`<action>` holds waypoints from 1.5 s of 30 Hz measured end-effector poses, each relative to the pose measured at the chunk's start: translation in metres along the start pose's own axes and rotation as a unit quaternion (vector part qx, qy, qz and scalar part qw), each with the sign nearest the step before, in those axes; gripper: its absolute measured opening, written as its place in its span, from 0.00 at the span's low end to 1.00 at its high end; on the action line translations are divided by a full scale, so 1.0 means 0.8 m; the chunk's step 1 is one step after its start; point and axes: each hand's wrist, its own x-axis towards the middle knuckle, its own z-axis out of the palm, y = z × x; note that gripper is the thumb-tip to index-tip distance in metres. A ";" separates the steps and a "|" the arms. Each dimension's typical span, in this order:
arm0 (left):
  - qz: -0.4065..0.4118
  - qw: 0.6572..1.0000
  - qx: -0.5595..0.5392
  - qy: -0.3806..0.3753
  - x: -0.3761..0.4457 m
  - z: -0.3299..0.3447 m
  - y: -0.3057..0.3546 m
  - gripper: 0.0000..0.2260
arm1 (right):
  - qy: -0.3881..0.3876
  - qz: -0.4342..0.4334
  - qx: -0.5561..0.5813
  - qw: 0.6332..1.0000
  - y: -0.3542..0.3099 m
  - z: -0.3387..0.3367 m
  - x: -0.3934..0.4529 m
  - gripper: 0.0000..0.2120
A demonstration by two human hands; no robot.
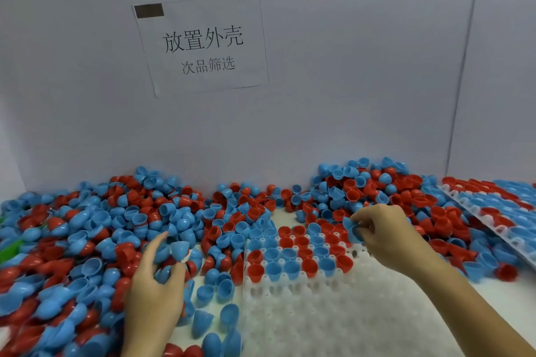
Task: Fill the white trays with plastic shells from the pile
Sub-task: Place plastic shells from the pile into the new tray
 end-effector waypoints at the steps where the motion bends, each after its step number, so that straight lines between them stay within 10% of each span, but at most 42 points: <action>1: 0.030 0.999 0.032 -0.011 -0.001 0.001 -0.001 0.24 | -0.017 0.007 -0.028 0.999 0.007 0.001 0.007 0.12; 4: 0.058 0.995 0.086 0.005 0.000 0.005 -0.002 0.19 | -0.079 0.024 -0.107 0.991 0.017 0.009 0.020 0.12; 7: -0.077 0.994 -0.073 0.011 0.001 0.004 0.003 0.06 | -0.141 0.027 -0.179 0.973 0.020 0.020 0.022 0.05; 12: -0.287 0.865 -0.408 -0.057 -0.004 0.004 0.025 0.07 | -0.189 0.032 -0.197 0.961 0.020 0.031 0.023 0.09; 17: -0.332 0.807 -0.479 -0.094 -0.013 0.007 0.036 0.03 | -0.184 0.026 -0.222 0.957 0.019 0.034 0.022 0.08; 32: -0.252 0.882 -0.380 -0.120 -0.026 0.037 0.032 0.04 | -0.004 -0.080 0.020 0.997 -0.053 0.037 -0.046 0.15; 39: -0.187 0.866 -0.298 -0.356 -0.051 0.053 0.042 0.15 | -0.070 -0.270 0.150 0.949 -0.108 0.058 -0.091 0.24; 45: -0.148 0.871 -0.244 -0.400 -0.055 0.048 0.040 0.25 | -0.055 -0.230 0.188 0.953 -0.100 0.065 -0.088 0.20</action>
